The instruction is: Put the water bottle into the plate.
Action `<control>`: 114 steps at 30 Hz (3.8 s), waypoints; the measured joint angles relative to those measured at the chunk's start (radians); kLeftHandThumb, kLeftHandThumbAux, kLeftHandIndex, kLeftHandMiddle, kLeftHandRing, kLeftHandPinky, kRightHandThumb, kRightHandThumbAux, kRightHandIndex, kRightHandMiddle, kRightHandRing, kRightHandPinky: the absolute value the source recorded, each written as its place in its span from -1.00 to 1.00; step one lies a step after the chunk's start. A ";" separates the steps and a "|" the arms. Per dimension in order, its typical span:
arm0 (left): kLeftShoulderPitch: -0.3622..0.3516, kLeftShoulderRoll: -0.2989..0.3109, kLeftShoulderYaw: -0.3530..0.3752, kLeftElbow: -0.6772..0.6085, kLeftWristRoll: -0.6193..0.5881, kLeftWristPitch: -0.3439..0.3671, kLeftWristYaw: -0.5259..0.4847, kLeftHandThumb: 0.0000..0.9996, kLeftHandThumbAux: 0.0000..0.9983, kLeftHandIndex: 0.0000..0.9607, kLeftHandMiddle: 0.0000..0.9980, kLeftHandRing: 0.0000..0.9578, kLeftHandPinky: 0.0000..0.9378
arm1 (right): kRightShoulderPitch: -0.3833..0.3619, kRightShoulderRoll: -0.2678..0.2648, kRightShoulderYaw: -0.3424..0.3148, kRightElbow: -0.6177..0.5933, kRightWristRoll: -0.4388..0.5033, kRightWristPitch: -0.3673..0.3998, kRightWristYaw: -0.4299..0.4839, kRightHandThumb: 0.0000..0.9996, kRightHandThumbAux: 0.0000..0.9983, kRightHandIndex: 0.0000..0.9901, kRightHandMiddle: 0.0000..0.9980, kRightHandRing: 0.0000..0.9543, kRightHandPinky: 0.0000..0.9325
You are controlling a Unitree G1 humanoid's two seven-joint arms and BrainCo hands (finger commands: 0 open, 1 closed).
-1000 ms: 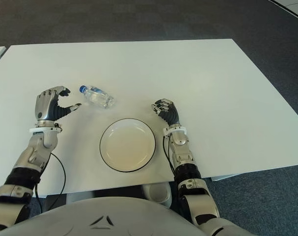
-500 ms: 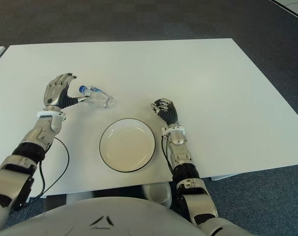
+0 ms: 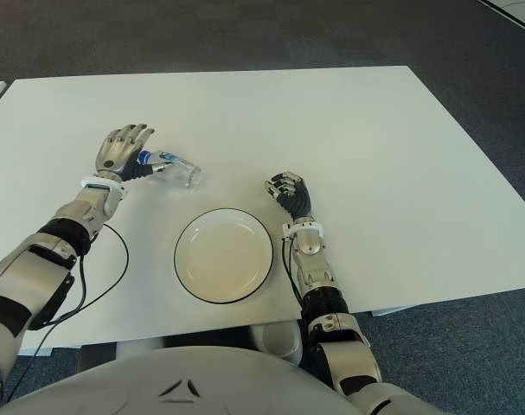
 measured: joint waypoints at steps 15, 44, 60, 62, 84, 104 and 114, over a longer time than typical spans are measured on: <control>-0.074 -0.004 -0.190 0.077 0.079 0.042 -0.085 0.21 -0.59 -1.00 -1.00 -1.00 -1.00 | 0.000 0.011 0.000 -0.008 -0.006 0.008 -0.034 0.42 0.46 -0.13 0.12 0.24 0.32; -0.183 -0.009 -0.536 0.183 0.250 0.103 -0.112 0.18 -0.58 -1.00 -1.00 -1.00 -1.00 | 0.005 -0.001 -0.001 -0.007 -0.003 -0.003 -0.031 0.42 0.46 -0.13 0.15 0.25 0.28; -0.205 -0.010 -0.614 0.192 0.271 0.116 -0.162 0.14 -0.41 -1.00 -1.00 -1.00 -1.00 | 0.007 -0.006 -0.002 -0.007 -0.017 0.017 -0.054 0.41 0.46 -0.13 0.08 0.18 0.28; -0.208 -0.010 -0.613 0.194 0.270 0.113 -0.179 0.12 -0.37 -1.00 -1.00 -1.00 -1.00 | 0.008 -0.006 -0.002 -0.009 -0.017 0.020 -0.057 0.41 0.46 -0.12 0.07 0.17 0.27; -0.199 -0.012 -0.507 0.200 0.157 0.091 -0.318 0.29 0.17 -0.40 -0.43 -0.38 -0.23 | 0.015 -0.008 -0.007 -0.020 -0.015 0.024 -0.065 0.41 0.46 -0.12 0.06 0.18 0.28; -0.185 -0.016 -0.357 0.200 0.015 0.023 -0.391 0.69 0.33 -0.15 0.15 0.57 0.70 | 0.019 -0.011 -0.024 -0.027 -0.005 0.028 -0.056 0.41 0.46 -0.13 0.09 0.19 0.31; -0.194 -0.027 -0.292 0.198 -0.046 0.014 -0.503 0.70 0.33 -0.09 0.03 0.70 0.82 | 0.019 -0.013 -0.025 -0.027 -0.004 0.028 -0.052 0.41 0.46 -0.13 0.05 0.17 0.29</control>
